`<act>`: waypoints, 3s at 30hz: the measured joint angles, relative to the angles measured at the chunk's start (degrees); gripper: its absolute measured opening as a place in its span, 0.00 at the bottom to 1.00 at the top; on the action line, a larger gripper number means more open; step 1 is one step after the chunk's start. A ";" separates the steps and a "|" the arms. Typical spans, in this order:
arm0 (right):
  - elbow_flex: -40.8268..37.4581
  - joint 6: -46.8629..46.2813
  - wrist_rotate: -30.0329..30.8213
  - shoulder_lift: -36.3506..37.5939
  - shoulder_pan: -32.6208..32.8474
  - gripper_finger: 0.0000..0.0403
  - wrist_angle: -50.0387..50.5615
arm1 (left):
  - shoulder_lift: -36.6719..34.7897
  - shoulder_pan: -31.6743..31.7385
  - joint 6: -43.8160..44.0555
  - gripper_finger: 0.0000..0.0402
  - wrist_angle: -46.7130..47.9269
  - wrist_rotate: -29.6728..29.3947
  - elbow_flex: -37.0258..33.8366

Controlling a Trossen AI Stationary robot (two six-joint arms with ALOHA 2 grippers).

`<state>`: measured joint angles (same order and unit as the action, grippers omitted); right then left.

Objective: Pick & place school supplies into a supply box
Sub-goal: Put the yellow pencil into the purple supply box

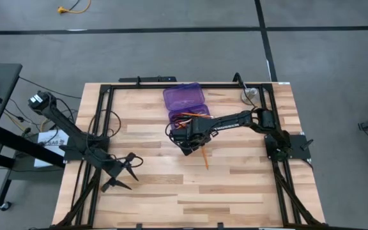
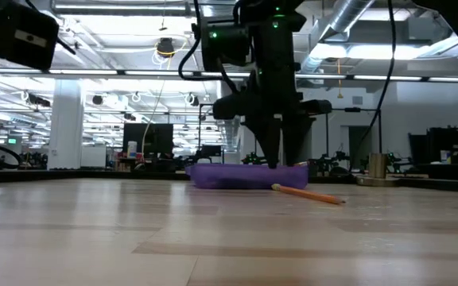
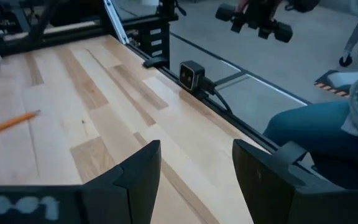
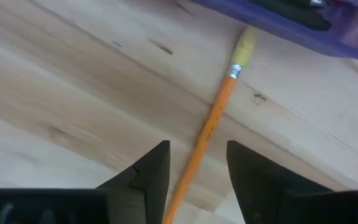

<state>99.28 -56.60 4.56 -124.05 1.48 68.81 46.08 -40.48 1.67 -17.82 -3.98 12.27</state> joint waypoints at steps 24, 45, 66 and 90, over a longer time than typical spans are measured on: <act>-16.45 -0.38 -5.24 1.34 0.02 0.29 -16.33 | -5.64 0.08 1.02 0.47 5.48 -1.21 0.00; -5.94 -12.01 -4.86 0.57 8.20 0.01 -2.05 | -5.67 0.08 -1.67 0.47 4.08 -1.17 0.00; 7.88 26.89 18.00 1.51 -7.41 0.00 16.53 | -16.47 0.41 -13.68 0.47 14.64 -13.32 9.90; 9.05 62.54 8.64 -0.84 -13.60 0.00 -6.68 | -42.51 2.11 -1.40 0.47 17.78 -17.04 -1.19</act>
<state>108.33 5.94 13.20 -124.89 -12.13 62.13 3.58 -38.37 0.27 -0.04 -21.02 11.08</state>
